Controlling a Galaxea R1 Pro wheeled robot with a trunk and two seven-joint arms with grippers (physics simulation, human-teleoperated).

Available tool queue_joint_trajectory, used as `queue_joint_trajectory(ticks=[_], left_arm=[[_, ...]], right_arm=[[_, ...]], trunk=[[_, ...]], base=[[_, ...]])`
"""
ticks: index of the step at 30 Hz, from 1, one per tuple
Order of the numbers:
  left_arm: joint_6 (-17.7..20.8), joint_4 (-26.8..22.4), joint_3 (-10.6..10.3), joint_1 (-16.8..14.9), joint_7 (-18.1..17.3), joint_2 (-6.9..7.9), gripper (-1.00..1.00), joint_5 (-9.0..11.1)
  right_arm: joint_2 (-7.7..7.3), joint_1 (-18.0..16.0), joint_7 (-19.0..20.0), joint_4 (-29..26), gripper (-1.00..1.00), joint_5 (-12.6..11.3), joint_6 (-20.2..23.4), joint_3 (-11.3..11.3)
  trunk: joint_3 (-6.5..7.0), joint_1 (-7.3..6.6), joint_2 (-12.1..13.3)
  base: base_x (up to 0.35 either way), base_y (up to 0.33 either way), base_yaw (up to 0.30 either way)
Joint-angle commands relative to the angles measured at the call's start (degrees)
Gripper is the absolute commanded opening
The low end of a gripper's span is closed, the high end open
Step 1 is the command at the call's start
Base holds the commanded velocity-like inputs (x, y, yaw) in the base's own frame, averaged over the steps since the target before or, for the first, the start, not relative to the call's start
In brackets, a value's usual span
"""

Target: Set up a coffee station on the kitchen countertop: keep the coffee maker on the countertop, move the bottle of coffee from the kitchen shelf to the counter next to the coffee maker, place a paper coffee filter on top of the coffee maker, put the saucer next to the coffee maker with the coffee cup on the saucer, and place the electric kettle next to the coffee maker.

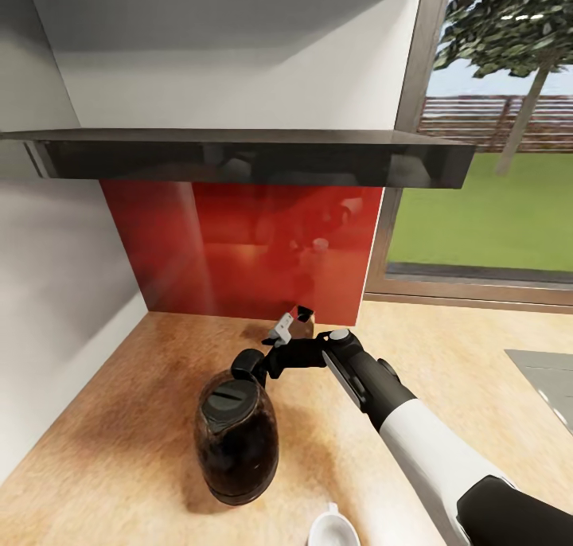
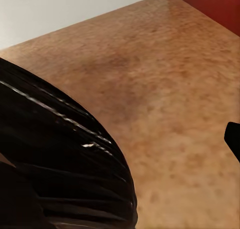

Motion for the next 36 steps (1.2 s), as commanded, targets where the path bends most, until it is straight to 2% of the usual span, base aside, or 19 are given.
queue_joint_trajectory(ticks=[1, 3, 4, 36], left_arm=[[-0.36, 0.23, -0.49, -0.1, -0.33, -0.01, 1.0, 0.55], [-0.36, 0.23, -0.49, -0.1, -0.34, -0.01, 1.0, 0.55], [-0.36, 0.23, -0.47, -0.1, -0.35, -0.01, 1.0, 0.55], [-0.36, 0.23, -0.46, -0.1, -0.32, -0.01, 1.0, 0.55]], right_arm=[[0.0, -0.05, 0.11, -0.03, 1.0, -0.23, 0.48, 0.02], [-0.02, -0.05, 0.14, -0.03, 1.0, -0.23, 0.48, 0.02], [-0.04, -0.05, 0.14, -0.03, -1.0, -0.23, 0.47, 0.02], [-0.01, -0.05, 0.15, -0.09, -1.0, -0.23, 0.37, 0.02]], trunk=[[-0.12, 0.03, -0.13], [-0.12, 0.03, -0.13], [-0.12, 0.03, -0.13], [-0.12, 0.03, -0.13]], base=[[0.0, 0.0, 0.0], [0.0, 0.0, 0.0], [0.0, 0.0, 0.0], [0.0, 0.0, 0.0]])
